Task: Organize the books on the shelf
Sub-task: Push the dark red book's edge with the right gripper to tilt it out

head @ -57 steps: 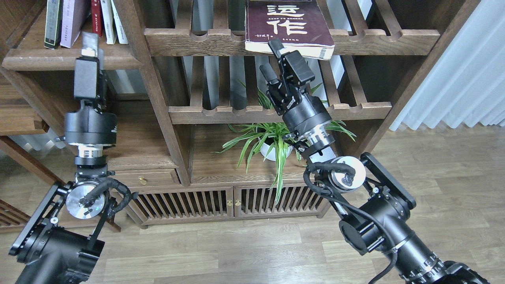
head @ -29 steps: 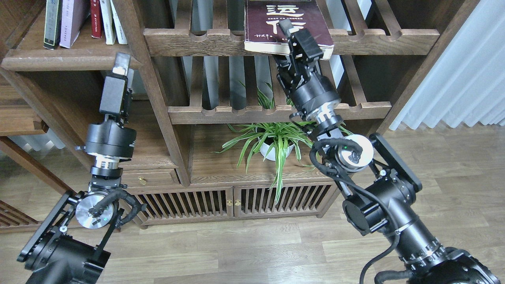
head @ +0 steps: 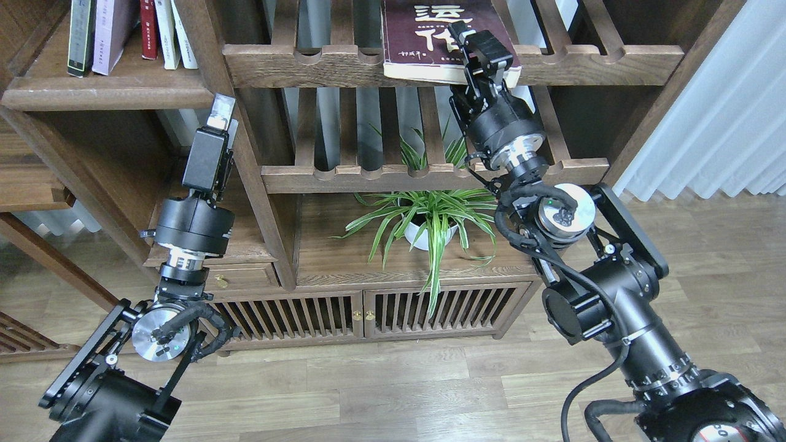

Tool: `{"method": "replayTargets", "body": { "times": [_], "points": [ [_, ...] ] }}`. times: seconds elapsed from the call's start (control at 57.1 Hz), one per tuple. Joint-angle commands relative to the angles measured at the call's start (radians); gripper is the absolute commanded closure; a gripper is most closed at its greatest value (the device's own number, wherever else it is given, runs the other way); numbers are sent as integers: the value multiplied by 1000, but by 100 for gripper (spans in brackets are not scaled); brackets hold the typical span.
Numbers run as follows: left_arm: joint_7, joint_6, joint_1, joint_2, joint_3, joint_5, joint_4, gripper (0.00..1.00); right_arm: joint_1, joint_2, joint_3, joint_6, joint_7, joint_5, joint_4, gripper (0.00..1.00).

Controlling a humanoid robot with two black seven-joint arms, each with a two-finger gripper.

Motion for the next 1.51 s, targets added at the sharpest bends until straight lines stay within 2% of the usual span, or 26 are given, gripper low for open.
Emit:
{"method": "replayTargets", "body": {
  "times": [0.0,0.105,0.193,0.28,0.385,0.561,0.683,0.701,0.718,0.771,0.806,0.858,0.981,1.069,1.174,1.244,1.489],
  "points": [
    [3,0,4,0,7,0,0,1,10,1,-1,-7,1,0,-8,56],
    [3,0,13,0,21,1,0,1,8,3,1,3,2,1,-11,67],
    [1,0,27,0,39,3,1,1,7,1,2,11,2,3,-10,81],
    [-2,0,30,0,47,3,1,1,2,3,10,65,2,3,-10,95],
    [-13,0,32,0,47,3,1,0,-2,6,12,128,-4,3,-13,97],
    [-5,0,29,0,47,-2,4,1,-30,4,5,223,-16,8,-10,97],
    [1,0,23,0,47,-28,6,1,-88,4,1,367,-65,11,0,97],
    [13,0,16,0,50,-67,6,1,-126,4,-1,457,-109,11,0,97],
    [21,0,16,0,50,-78,4,1,-137,4,1,483,-122,11,0,97],
    [46,0,13,0,51,-103,4,1,-156,4,-1,537,-142,12,0,97],
    [94,0,9,0,51,-133,4,1,-176,6,-1,600,-151,14,3,97],
    [145,0,6,0,51,-161,4,1,-191,4,-2,622,-153,14,6,97],
    [320,0,-8,0,51,-259,1,1,-240,0,-5,622,-177,14,26,98],
    [401,0,-17,0,51,-307,0,1,-260,0,-7,622,-200,14,30,98],
    [464,0,-25,0,50,-338,-2,2,-285,1,-18,622,-214,12,35,98],
    [487,0,-33,0,50,-360,-2,2,-294,0,-31,622,-214,12,36,98],
    [497,0,-66,95,56,-489,-14,6,-317,-8,-76,622,-215,12,36,98]
  ]
}}
